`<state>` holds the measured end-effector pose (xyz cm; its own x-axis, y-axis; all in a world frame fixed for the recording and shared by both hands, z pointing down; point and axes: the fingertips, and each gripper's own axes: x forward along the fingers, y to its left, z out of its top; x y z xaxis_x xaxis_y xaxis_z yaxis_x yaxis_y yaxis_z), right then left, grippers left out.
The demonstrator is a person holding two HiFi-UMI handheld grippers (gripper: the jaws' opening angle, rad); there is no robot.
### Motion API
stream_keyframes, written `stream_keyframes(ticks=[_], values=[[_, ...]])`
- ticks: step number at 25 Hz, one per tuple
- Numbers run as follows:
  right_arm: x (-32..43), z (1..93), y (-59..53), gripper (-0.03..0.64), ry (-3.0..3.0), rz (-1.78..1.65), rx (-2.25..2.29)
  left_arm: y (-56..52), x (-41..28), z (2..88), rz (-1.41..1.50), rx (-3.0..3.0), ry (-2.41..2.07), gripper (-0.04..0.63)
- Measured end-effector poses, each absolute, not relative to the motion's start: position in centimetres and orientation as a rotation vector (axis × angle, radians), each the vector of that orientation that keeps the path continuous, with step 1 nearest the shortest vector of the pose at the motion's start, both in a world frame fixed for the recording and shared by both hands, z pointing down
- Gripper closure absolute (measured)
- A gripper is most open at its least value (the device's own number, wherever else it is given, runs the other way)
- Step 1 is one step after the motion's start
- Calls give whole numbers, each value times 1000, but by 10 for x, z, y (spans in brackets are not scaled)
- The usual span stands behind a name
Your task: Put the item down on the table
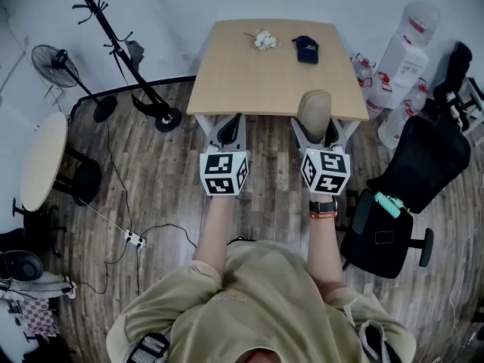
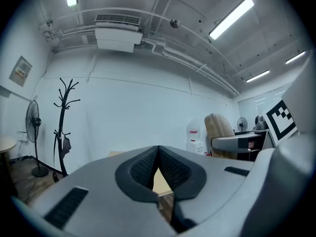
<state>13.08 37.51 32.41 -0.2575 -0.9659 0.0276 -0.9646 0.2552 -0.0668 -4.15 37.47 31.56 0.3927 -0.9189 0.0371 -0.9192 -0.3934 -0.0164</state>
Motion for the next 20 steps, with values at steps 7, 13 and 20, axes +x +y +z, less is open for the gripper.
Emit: stream_keyframes(ticks=[7, 13, 20], values=[[137, 331, 380, 222, 2477, -125, -1885, 387, -31, 327, 116, 2646, -1721, 572], [138, 338, 371, 222, 2473, -136, -1881, 379, -29, 333, 103, 2640, -1715, 572], [130, 353, 313, 222, 2464, -175, -1890, 319, -33, 351, 112, 2650, -1691, 572]])
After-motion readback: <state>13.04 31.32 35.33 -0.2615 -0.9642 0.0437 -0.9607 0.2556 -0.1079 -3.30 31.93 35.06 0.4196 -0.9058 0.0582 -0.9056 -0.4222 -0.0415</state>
